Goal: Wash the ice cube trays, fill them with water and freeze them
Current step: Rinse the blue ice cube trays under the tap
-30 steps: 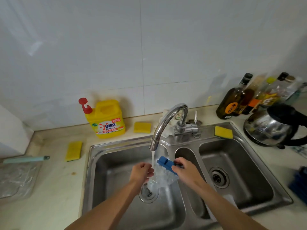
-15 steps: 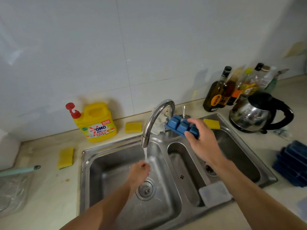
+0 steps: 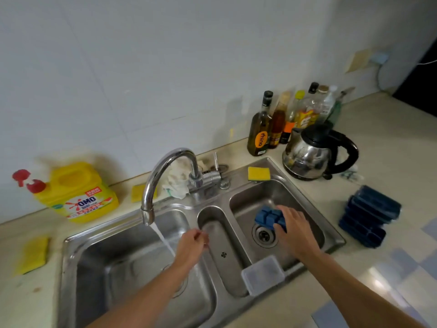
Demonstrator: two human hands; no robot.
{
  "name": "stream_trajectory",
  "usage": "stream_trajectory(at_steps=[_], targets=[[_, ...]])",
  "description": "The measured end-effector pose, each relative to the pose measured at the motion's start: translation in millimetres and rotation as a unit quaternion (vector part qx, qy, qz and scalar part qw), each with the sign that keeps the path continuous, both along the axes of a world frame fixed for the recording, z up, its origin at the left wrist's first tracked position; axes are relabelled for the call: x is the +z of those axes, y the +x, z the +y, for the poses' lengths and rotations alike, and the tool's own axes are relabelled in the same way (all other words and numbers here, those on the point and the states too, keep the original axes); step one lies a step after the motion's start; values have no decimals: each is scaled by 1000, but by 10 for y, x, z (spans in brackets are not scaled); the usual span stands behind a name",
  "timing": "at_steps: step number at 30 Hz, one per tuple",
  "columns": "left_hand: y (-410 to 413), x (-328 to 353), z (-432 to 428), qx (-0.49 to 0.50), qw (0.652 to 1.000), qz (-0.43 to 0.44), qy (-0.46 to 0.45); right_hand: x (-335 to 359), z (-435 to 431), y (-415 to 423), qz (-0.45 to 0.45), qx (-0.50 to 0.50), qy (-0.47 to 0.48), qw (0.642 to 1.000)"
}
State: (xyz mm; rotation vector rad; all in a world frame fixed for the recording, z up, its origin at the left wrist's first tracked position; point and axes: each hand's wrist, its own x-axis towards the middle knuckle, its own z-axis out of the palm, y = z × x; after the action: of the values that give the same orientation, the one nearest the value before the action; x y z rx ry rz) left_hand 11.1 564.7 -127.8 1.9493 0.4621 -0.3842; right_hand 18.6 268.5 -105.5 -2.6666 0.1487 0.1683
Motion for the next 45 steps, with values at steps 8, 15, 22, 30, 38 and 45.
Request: stream_trajectory(at_steps=[8,15,22,30,38,45], targets=[[231,-49,-932,31,999,-9,-41,51,-516,244,-84,107,-10,991],[200,-13,-1436,21,999,-25,22,-158,-877,255,-91,131,46,986],[96,59,-1797,3,1000,-22,10,-216,-1047,174,-49,116,96,987],[519,13,-2278,-93,990,-105,20,67,-1255,348,109,-37,318,941],[821,-191,-2998,-119,969,-88,-199,285,-1906,278,156,-173,403,885],[908,-38,-3445,-127,968,-53,-209,426,-2536,360,18,-114,124,986]])
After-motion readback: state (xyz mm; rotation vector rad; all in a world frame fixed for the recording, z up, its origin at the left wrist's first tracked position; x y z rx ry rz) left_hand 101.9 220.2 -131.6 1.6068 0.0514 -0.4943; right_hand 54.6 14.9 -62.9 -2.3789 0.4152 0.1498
